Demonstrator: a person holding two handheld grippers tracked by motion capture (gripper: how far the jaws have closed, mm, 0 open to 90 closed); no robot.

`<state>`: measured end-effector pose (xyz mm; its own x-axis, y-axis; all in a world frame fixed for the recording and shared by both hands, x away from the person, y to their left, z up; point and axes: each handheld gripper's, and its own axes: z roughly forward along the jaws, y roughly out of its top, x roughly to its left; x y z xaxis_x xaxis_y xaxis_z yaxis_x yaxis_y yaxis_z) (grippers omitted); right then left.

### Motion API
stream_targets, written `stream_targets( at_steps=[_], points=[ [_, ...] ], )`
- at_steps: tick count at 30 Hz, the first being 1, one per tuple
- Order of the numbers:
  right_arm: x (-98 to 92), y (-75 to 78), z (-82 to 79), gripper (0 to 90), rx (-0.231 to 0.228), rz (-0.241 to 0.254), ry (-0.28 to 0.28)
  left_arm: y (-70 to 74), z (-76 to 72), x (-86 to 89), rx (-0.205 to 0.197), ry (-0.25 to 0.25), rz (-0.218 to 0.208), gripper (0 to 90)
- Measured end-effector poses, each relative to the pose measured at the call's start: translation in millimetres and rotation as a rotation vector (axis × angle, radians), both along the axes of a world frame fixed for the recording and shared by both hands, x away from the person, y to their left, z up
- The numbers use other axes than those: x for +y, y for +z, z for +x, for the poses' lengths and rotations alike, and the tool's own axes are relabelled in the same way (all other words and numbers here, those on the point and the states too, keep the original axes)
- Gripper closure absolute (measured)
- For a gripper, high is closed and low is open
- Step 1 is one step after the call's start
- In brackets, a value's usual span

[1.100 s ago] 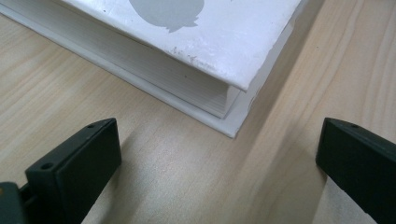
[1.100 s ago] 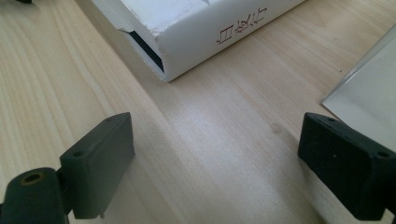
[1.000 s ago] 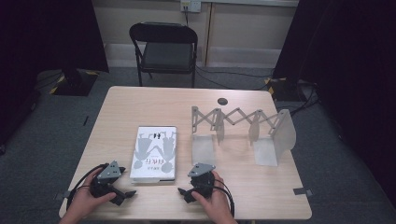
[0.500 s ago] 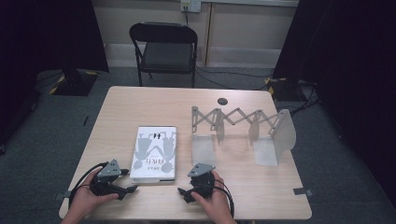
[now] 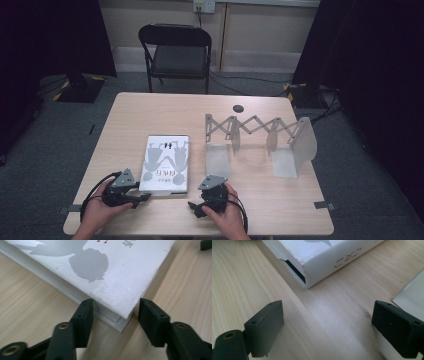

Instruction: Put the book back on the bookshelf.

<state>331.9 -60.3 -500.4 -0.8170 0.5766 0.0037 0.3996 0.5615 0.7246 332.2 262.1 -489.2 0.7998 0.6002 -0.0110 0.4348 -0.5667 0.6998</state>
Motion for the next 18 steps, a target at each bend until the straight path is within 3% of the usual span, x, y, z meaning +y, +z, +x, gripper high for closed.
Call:
stream_targets(
  at_steps=[11,18],
  points=[
    [16.0,1.6,-2.1,10.7,0.007,-0.013,0.03,4.5,1.5,-0.8,0.027,0.043,0.006,56.1],
    [22.9,11.1,-2.5,10.8,-0.023,-0.004,0.047,10.9,0.3,-4.0,0.036,0.06,0.028,57.9]
  ],
)
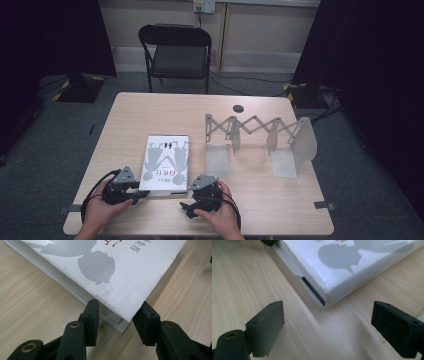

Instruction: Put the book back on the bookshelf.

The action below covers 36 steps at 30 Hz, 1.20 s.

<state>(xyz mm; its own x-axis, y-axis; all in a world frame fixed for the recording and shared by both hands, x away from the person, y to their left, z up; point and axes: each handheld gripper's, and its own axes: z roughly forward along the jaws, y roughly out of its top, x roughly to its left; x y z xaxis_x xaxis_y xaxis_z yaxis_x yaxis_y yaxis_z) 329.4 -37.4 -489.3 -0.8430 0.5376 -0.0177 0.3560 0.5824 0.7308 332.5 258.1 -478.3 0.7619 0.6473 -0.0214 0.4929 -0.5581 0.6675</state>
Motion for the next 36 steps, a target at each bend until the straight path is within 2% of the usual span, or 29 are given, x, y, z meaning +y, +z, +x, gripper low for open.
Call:
stream_targets(
  at_steps=[3,5,8,11,13,16,19,22,23,24,25,26,29,35,36],
  points=[
    [3.4,7.2,0.9,11.0,-0.017,0.032,0.012,2.6,0.1,0.3,0.013,0.003,-0.018,60.6],
    [7.5,8.8,1.5,10.9,-0.011,0.049,0.019,4.6,-0.3,-0.6,0.014,0.005,-0.012,61.4],
    [11.8,9.8,2.1,10.8,-0.011,0.049,0.038,8.1,0.5,-1.4,0.022,0.004,-0.026,61.8],
    [18.3,12.1,2.9,10.3,-0.01,0.06,0.042,11.3,0.4,-3.2,0.031,0.004,-0.015,62.7],
    [22.1,15.1,4.4,10.3,-0.024,0.067,0.038,12.2,1.3,-3.0,0.038,0.001,-0.014,63.9],
    [25.0,19.2,8.7,10.4,-0.033,0.067,0.033,12.5,1.6,-3.2,0.048,0.003,-0.01,65.0],
    [29.9,23.7,11.5,10.4,-0.062,0.055,0.036,13.9,2.8,-3.5,0.065,0.004,-0.013,65.2],
    [37.6,24.2,11.2,10.5,-0.073,0.032,0.065,15.7,3.3,-4.3,0.067,0.005,-0.006,65.3],
    [43.9,21.3,11.7,10.4,-0.088,0.007,0.081,18.1,3.6,-4.8,0.071,0.006,-0.003,65.4],
    [43.9,21.3,11.7,10.4,-0.088,0.007,0.081,18.1,3.6,-4.8,0.071,0.006,-0.003,65.4],
    [51.2,17.4,14.2,10.3,-0.123,0.01,0.079,21.7,3.9,-6.0,0.065,0.008,-0.003,65.4],
    [51.2,17.4,14.2,10.3,-0.123,0.01,0.079,21.7,3.9,-6.0,0.065,0.008,-0.003,65.5],
    [65.2,15.0,18.1,10.2,-0.188,-0.001,0.072,26.0,3.1,-8.0,0.061,0.015,0.005,65.7],
    [68.3,8.6,15.5,10.1,-0.238,0.032,0.051,28.8,3.8,-9.8,0.073,0.02,0.012,65.9],
    [69.0,7.8,14.4,10.1,-0.249,0.024,0.049,29.2,3.8,-10.1,0.072,0.019,0.013,65.9]
  ],
)
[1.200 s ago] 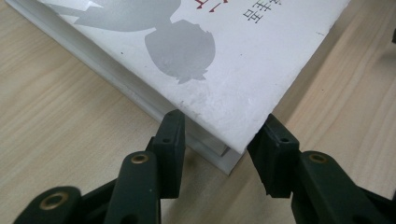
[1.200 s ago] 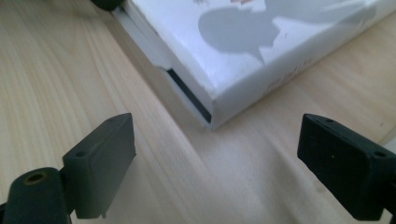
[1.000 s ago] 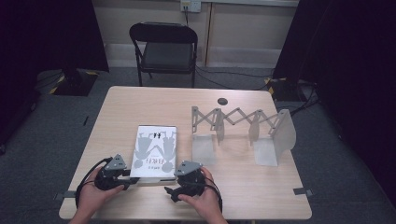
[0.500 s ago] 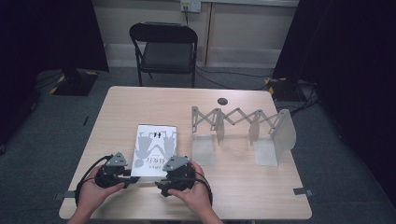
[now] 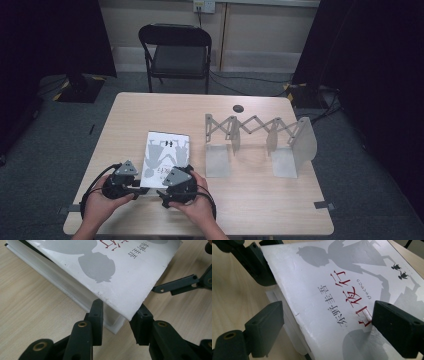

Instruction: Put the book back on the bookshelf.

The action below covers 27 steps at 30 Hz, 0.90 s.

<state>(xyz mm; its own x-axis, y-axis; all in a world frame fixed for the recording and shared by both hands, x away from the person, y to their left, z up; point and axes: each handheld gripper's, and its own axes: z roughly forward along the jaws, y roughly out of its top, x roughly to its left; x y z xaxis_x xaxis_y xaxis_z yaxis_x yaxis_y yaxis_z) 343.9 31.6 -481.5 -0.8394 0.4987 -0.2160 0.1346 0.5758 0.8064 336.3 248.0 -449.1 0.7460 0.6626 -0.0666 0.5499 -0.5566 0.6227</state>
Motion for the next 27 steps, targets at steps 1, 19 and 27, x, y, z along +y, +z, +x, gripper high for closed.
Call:
stream_targets(
  at_steps=[1,19,27],
  points=[
    [0.8,-0.3,-0.7,9.9,-0.009,-0.008,-0.001,1.0,0.0,0.0,0.002,0.0,0.006,65.9],
    [13.8,-1.4,-1.9,13.3,-0.102,-0.085,-0.068,9.9,0.5,-6.7,-0.01,-0.011,0.008,65.7],
    [10.0,0.6,-5.8,30.3,-0.171,-0.125,-0.037,4.2,-1.9,-6.6,-0.076,0.0,-0.015,51.8]
  ],
)
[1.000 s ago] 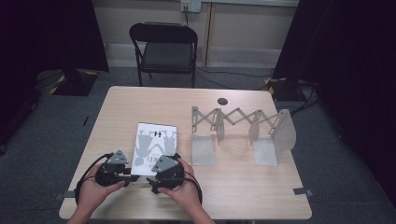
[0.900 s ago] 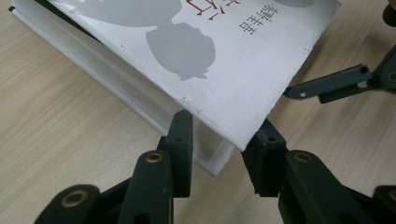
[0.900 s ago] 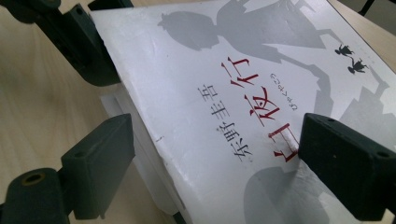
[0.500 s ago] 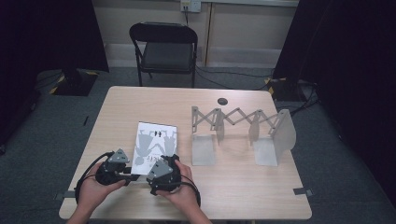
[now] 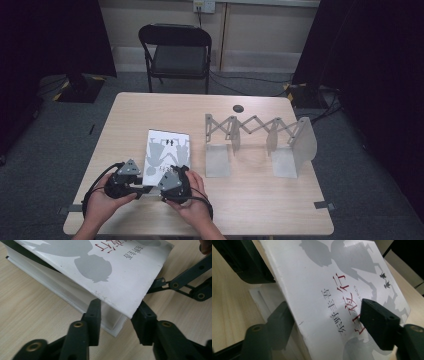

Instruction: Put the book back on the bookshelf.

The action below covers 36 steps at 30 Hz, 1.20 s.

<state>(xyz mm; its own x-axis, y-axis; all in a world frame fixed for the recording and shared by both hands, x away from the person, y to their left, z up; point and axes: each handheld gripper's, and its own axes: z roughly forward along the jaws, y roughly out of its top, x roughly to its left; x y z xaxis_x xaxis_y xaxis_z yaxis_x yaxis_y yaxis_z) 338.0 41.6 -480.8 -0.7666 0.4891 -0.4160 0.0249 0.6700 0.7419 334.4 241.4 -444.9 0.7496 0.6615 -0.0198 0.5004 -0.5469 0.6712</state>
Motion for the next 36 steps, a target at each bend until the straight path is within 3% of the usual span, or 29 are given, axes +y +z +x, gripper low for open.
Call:
stream_targets(
  at_steps=[1,4,6,11,15,21,24,30,36],
  points=[
    [-1.0,-1.2,-0.5,32.4,-0.014,-0.01,0.009,0.4,-0.5,1.6,-0.018,-0.002,-0.008,43.1],
    [0.3,0.5,-6.1,39.4,-0.06,-0.059,0.023,2.5,-0.7,10.2,-0.046,0.011,-0.004,30.4],
    [0.7,4.0,-7.3,42.3,-0.066,-0.071,0.024,0.3,-2.8,14.8,-0.036,0.002,-0.017,29.8],
    [0.3,8.2,-8.3,46.0,-0.074,-0.079,0.025,-11.9,-4.3,18.9,-0.035,-0.028,-0.001,25.0],
    [-0.8,10.5,-8.5,47.1,-0.073,-0.083,0.028,-18.4,-3.5,19.0,-0.011,-0.039,0.003,22.9],
    [-4.0,16.0,-6.4,49.4,-0.06,-0.076,0.031,-18.4,-5.5,17.3,-0.009,-0.052,-0.011,19.3],
    [-5.9,19.6,-6.6,51.4,-0.059,-0.07,0.029,-22.0,-4.3,18.1,0.006,-0.055,0.004,18.8],
    [-5.3,26.7,-6.0,53.9,-0.051,-0.104,0.033,-24.6,-3.1,16.9,0.005,-0.089,0.013,18.4],
    [-8.4,34.1,-4.3,56.1,-0.033,-0.098,0.014,-27.4,-2.6,17.5,0.016,-0.087,0.01,16.4]
  ],
)
